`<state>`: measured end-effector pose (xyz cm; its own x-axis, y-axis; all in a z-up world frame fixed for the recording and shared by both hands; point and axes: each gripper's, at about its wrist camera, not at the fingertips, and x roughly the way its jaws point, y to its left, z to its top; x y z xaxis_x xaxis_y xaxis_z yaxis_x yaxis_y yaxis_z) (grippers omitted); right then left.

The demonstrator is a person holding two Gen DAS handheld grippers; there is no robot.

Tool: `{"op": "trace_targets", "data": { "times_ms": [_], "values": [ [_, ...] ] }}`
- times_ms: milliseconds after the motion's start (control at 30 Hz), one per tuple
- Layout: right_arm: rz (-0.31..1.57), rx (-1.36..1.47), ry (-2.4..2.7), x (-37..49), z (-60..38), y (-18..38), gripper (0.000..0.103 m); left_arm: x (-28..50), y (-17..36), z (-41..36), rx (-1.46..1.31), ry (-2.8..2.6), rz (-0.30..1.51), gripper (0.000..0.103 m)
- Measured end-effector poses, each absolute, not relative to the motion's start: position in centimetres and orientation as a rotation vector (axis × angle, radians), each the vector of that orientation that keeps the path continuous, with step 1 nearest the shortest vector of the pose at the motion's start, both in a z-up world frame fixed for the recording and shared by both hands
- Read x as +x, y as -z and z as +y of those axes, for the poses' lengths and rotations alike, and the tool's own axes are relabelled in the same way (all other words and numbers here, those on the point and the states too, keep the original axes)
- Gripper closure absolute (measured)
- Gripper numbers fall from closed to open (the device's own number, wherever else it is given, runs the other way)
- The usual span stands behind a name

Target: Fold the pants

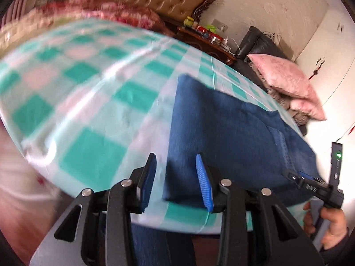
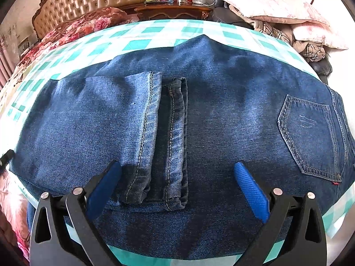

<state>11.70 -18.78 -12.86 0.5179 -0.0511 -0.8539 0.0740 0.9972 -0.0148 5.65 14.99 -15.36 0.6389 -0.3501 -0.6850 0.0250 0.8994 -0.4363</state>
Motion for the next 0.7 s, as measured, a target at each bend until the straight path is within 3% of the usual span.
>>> {"op": "trace_targets", "data": {
  "times_ms": [300, 433, 700],
  "values": [
    [0.918, -0.124, -0.019, 14.1, -11.5, 5.8, 0.006, 4.8, 16.3, 15.7, -0.512, 0.345, 0.846, 0.069],
    [1.001, -0.124, -0.220, 17.4, -5.1, 4.5, 0.006, 4.7, 15.8, 15.8, -0.512, 0.360, 0.844, 0.086],
    [1.222, -0.268, -0.333, 23.6, 6.2, 6.7, 0.006, 3.9, 12.7, 13.3, -0.326, 0.306, 0.794, 0.089]
  ]
}}
